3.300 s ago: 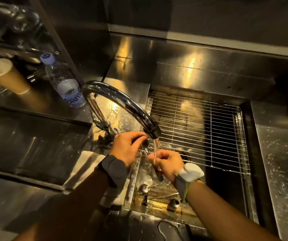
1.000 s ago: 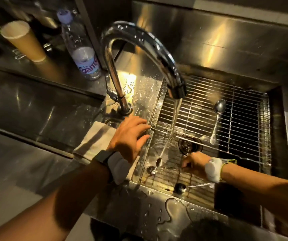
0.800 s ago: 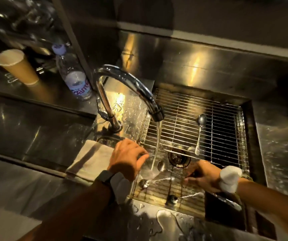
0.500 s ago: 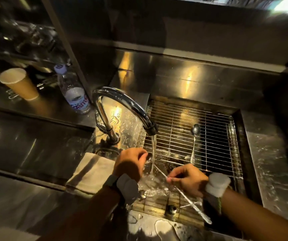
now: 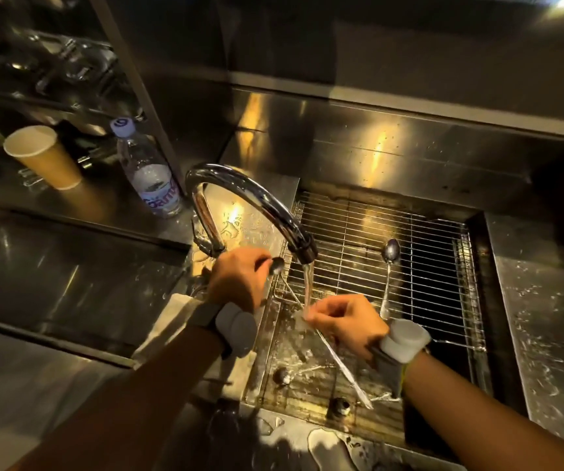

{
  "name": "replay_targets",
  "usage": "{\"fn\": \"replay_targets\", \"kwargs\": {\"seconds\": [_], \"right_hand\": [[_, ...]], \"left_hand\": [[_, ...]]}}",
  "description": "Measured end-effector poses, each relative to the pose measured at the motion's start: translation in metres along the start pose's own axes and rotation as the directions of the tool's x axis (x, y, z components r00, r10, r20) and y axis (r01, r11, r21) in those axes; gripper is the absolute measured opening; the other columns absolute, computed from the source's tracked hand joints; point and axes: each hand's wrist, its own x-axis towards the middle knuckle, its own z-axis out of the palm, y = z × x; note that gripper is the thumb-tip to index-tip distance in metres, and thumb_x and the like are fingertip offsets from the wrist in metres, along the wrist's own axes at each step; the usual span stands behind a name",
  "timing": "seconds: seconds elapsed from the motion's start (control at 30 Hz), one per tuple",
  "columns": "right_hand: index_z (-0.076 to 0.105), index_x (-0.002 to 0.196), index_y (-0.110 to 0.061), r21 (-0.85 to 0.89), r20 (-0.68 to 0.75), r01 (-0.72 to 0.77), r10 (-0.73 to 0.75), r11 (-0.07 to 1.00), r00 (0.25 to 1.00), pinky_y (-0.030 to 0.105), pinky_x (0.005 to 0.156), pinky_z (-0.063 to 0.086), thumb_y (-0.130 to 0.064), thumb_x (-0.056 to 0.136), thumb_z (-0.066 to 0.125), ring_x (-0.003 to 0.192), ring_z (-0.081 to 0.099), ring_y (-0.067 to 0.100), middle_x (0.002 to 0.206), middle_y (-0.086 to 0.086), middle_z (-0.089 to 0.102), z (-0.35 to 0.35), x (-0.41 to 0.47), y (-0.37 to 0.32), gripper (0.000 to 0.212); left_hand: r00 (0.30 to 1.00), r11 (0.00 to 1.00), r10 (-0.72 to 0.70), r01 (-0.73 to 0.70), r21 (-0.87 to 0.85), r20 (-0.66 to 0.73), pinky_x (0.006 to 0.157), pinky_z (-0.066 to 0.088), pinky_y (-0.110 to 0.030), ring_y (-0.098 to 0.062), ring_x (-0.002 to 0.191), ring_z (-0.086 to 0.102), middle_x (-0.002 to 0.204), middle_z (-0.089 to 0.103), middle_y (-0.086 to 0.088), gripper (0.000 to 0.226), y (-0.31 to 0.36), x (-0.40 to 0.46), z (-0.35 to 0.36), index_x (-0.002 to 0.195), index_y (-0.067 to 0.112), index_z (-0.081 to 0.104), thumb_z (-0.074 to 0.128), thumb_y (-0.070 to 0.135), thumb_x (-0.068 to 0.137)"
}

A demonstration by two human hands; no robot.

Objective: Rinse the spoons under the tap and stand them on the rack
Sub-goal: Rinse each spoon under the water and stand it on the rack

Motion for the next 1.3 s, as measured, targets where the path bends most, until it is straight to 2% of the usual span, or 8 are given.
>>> {"fn": "replay_targets", "kwargs": {"seconds": [0.1,0.23,0.57,0.7,0.8,1.07,1.17,1.3], "right_hand": [[0.077,0.074,-0.012,0.017,0.077,-0.156,0.155,0.988,0.985,0.019,0.042,0.044,-0.01,0.081,0.071,0.046,0.054,0.008,0.065,0.006,0.07,-0.019,-0.012,0.014,0.009],[0.076,0.079,-0.007,-0.025,0.115,-0.207,0.209,0.978,0.971,0.02,0.044,0.046,-0.01,0.081,0.071,0.048,0.055,0.008,0.066,0.006,0.07,-0.023,-0.018,0.024,0.006],[0.067,0.069,-0.005,0.177,-0.295,-0.091,0.141,0.98,0.945,0.015,0.036,0.049,-0.003,0.081,0.07,0.039,0.057,0.009,0.051,0.002,0.063,-0.07,0.056,-0.005,0.012],[0.066,0.099,0.01,0.181,-0.233,-0.244,0.283,0.953,0.931,0.032,0.066,0.062,0.0,0.085,0.064,0.07,0.066,0.02,0.08,0.014,0.065,-0.097,0.094,0.002,0.017],[0.066,0.088,0.011,0.155,-0.221,-0.256,0.286,0.954,0.933,0.039,0.072,0.061,0.005,0.086,0.06,0.068,0.067,0.022,0.087,0.025,0.067,-0.1,0.106,0.016,0.008],[0.069,0.086,-0.002,-0.214,-0.357,-0.215,0.128,0.953,0.925,0.008,0.039,0.048,-0.03,0.075,0.077,0.054,0.061,0.008,0.066,0.001,0.065,-0.097,0.101,0.017,0.032],[0.07,0.082,-0.004,-0.151,-0.393,-0.126,0.057,0.98,0.918,0.029,0.055,0.059,-0.051,0.067,0.077,0.055,0.064,0.016,0.074,0.011,0.071,-0.094,0.082,-0.001,0.05],[0.072,0.084,-0.012,-0.346,0.101,0.01,0.027,0.938,0.995,0.019,0.042,0.048,-0.038,0.086,0.063,0.048,0.062,0.007,0.07,0.003,0.071,-0.042,0.01,0.008,0.027]], "left_hand": [[0.961,0.988,-0.152,0.147,0.039,0.23,0.08,0.05,-0.028,-0.017,0.084,0.06,0.096,0.071,-0.003,0.015,0.001,-0.007,0.017,0.097,0.019,0.071,0.062,0.02,0.087],[0.965,0.993,-0.113,0.115,0.008,0.235,0.081,0.046,-0.026,-0.015,0.082,0.058,0.098,0.073,-0.008,0.016,0.002,-0.015,0.028,0.098,0.015,0.072,0.063,0.017,0.085],[0.979,0.997,0.022,-0.037,0.07,0.201,0.1,0.043,-0.034,-0.016,0.108,0.05,0.115,0.062,-0.002,0.03,-0.026,-0.024,0.022,0.115,0.019,0.062,0.062,0.019,0.085],[0.978,0.979,0.085,-0.118,0.166,0.191,0.091,0.047,-0.034,-0.016,0.099,0.047,0.104,0.06,0.0,0.03,-0.049,-0.036,0.021,0.11,0.018,0.066,0.067,0.017,0.081],[0.981,0.98,0.079,-0.109,0.168,0.177,0.086,0.042,-0.025,-0.013,0.099,0.044,0.106,0.057,0.001,0.029,-0.053,-0.043,0.02,0.11,0.02,0.066,0.067,0.019,0.081],[0.98,0.98,0.116,-0.139,0.141,0.162,0.082,0.037,-0.021,-0.014,0.098,0.045,0.105,0.058,-0.001,0.027,-0.058,-0.042,0.021,0.11,0.018,0.066,0.065,0.018,0.082],[0.98,0.981,0.117,-0.14,0.137,0.16,0.082,0.036,-0.021,-0.014,0.098,0.045,0.105,0.058,-0.002,0.027,-0.058,-0.042,0.02,0.11,0.017,0.066,0.065,0.019,0.083],[0.981,0.984,0.107,-0.128,0.125,0.16,0.083,0.036,-0.022,-0.017,0.097,0.046,0.104,0.059,-0.003,0.026,-0.059,-0.044,0.019,0.108,0.017,0.068,0.065,0.019,0.083]]}}
